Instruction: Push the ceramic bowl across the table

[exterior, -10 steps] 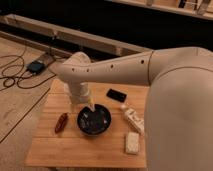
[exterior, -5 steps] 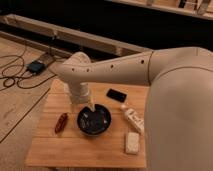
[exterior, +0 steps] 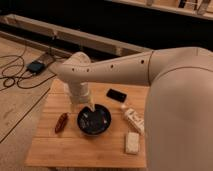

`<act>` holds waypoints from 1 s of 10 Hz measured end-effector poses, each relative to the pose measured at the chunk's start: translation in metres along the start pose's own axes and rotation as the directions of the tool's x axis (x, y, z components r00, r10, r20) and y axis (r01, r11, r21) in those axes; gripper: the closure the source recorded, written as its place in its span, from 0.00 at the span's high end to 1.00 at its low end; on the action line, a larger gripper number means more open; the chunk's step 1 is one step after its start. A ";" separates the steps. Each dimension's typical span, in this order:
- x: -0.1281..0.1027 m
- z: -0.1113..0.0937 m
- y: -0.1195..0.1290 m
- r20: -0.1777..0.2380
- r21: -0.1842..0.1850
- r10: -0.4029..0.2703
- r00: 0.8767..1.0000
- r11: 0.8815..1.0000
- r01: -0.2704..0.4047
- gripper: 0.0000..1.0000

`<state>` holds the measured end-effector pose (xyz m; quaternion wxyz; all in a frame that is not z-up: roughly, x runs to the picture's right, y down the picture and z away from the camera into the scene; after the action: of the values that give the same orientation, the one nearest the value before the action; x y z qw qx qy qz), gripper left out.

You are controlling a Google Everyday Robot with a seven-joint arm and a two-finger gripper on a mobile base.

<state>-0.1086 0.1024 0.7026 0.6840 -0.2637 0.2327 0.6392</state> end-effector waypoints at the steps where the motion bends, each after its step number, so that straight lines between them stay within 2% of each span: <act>1: 0.000 0.000 0.000 0.000 0.000 0.000 1.000 1.000 0.000 0.65; 8: -0.001 0.000 0.001 0.001 -0.001 0.000 1.000 1.000 0.000 0.65; 10: -0.011 0.006 0.005 0.000 -0.020 -0.009 1.000 1.000 0.009 0.65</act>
<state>-0.1144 0.0983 0.7140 0.6842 -0.2717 0.2252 0.6382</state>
